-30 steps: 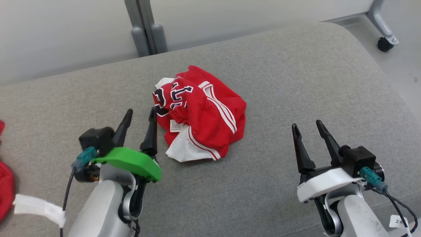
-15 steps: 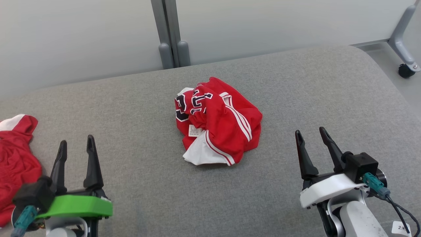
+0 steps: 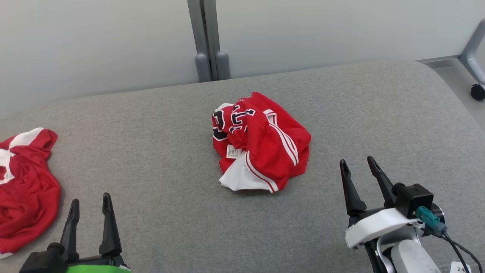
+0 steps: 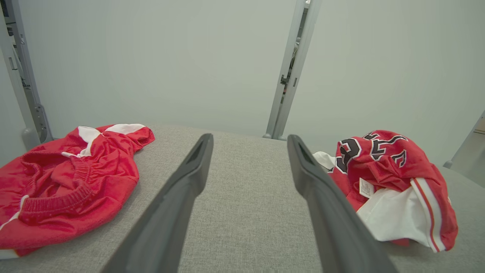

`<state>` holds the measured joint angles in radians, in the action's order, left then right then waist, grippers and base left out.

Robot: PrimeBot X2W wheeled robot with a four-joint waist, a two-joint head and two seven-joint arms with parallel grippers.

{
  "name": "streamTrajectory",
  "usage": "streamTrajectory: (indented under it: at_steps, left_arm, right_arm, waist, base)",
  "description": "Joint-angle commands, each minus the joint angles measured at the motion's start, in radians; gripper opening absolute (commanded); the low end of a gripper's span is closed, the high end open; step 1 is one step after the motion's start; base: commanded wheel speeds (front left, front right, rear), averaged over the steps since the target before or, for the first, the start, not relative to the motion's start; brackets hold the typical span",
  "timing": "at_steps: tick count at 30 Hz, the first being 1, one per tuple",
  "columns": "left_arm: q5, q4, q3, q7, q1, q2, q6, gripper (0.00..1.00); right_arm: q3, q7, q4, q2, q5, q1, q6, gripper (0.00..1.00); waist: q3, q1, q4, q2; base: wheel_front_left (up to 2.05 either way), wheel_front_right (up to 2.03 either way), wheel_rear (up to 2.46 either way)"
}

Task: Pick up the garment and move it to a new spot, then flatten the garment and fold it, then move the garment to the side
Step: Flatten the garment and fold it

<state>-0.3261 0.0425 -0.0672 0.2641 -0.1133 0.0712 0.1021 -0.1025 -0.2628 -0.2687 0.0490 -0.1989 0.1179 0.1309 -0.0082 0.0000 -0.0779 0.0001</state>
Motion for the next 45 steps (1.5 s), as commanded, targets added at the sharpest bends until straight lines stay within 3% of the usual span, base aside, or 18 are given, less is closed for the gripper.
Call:
streamTrajectory:
  at_steps: [1,22,29,32,45]
  left_arm:
    - [0.008,-0.002,-0.001,0.0,-0.014,-0.006,0.008,1.0]
    - [0.028,0.018,0.019,0.001,0.007,-0.021,0.029,1.0]
    - [0.036,0.011,0.038,0.001,0.042,-0.02,0.029,1.0]
    - [0.037,0.015,0.054,0.001,0.06,-0.02,0.03,1.0]
    - [0.021,0.028,0.073,0.001,0.109,-0.01,0.03,1.0]
  right_arm:
    - [0.001,-0.003,-0.003,0.002,0.002,-0.012,0.0,1.0]
    - [-0.034,0.033,-0.035,0.002,-0.042,0.047,0.0,1.0]
    - [-0.116,0.309,-0.206,0.003,-0.202,0.213,0.0,1.0]
    - [-0.137,0.371,-0.287,0.002,-0.245,0.271,0.0,1.0]
    - [-0.256,0.328,-0.523,0.003,-0.463,0.441,0.0,1.0]
  waist:
    - [-0.002,0.0,0.007,-0.0001]
    - [0.009,0.0,0.024,-0.0001]
    - [0.045,0.0,0.039,-0.0001]
    - [0.063,0.0,0.054,-0.0001]
    - [0.114,0.0,0.096,-0.0001]
  base:
    - [0.0,0.0,0.0]
    - [0.0,0.0,0.0]
    - [0.0,0.0,0.0]
    - [0.0,0.0,0.0]
    - [0.0,0.0,0.0]
